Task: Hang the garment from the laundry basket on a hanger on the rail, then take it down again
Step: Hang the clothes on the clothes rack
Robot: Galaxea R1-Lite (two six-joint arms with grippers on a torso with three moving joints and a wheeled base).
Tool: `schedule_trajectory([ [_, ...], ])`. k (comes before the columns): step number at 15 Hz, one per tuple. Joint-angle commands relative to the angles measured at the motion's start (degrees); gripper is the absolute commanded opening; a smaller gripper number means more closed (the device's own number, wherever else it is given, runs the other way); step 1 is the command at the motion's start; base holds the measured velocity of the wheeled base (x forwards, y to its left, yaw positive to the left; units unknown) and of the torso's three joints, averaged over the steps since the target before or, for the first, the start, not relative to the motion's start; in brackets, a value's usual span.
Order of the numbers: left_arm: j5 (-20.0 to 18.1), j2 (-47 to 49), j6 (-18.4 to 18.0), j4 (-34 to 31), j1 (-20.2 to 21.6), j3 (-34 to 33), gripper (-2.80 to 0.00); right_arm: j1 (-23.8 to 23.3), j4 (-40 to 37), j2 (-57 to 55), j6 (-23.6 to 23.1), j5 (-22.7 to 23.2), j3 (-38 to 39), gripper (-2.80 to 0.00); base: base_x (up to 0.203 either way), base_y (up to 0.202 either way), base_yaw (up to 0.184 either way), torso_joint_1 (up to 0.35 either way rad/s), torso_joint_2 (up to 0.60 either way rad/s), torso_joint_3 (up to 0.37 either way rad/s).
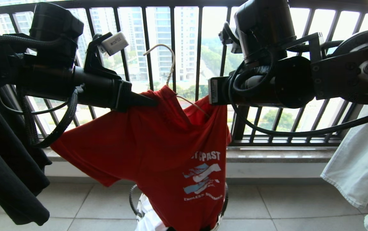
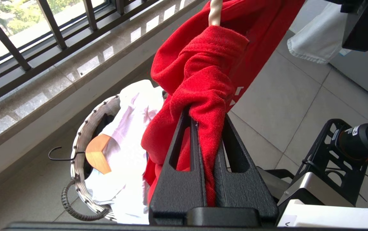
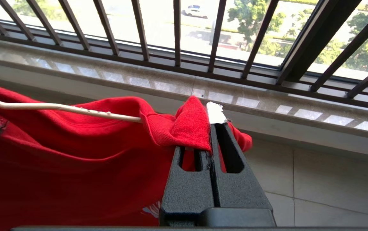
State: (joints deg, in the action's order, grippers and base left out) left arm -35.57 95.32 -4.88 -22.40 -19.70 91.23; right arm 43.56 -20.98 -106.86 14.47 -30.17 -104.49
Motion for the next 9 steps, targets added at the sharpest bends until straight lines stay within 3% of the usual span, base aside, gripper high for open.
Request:
schedule_trajectory([
  [1,-0.2,0.0,0.0,-0.1,-0.1,-0.1,-2.80,3.2,-1.8,0.0,0.2,-0.3,-0.4,-2.80,0.000,0.000,0.000,0.000,0.00,0.000],
  [6,-0.2,1.1,0.0,0.3,-0.1,0.0,-2.80,8.0,-1.9,-2.2,1.3,-0.1,-2.7,-2.80,0.000,0.000,0.000,0.000,0.00,0.000],
  [9,-0.5,1.2,0.0,0.2,-0.6,-0.2,-2.80,8.0,-1.4,-4.0,1.2,-0.2,-5.5,-2.80,0.000,0.000,0.000,0.000,0.00,0.000],
])
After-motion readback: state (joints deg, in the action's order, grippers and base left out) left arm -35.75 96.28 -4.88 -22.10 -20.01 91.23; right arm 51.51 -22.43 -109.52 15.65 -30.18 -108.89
